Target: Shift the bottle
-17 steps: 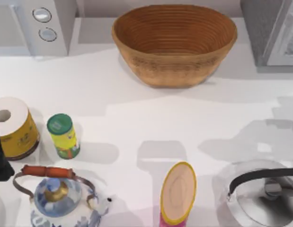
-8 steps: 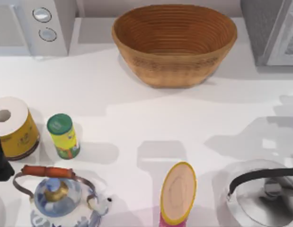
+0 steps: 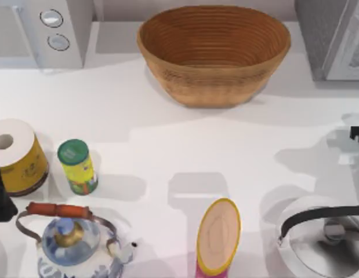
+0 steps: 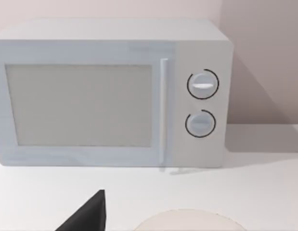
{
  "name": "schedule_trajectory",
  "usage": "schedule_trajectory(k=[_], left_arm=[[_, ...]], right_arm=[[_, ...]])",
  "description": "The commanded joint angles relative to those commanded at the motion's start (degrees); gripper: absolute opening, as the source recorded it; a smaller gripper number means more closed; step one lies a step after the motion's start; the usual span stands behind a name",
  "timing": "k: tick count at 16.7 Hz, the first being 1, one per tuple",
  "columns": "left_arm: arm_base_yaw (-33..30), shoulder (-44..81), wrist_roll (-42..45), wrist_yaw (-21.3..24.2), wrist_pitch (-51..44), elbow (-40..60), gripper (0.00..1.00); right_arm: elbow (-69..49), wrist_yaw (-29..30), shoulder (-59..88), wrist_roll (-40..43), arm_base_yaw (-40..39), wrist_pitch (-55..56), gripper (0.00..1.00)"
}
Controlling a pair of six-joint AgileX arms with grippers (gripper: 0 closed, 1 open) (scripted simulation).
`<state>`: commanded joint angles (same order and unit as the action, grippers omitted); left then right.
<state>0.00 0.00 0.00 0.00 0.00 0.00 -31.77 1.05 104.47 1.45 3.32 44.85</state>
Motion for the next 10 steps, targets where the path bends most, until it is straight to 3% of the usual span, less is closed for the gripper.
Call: schedule_trajectory(k=[3,10], left_arm=[[0.0,0.0,0.0,0.0,0.0,0.0,1.0],[0.0,0.0,0.0,0.0,0.0,0.0,1.0]], right_arm=[[0.0,0.0,0.0,0.0,0.0,0.0,0.0],[0.0,0.0,0.0,0.0,0.0,0.0,0.53]])
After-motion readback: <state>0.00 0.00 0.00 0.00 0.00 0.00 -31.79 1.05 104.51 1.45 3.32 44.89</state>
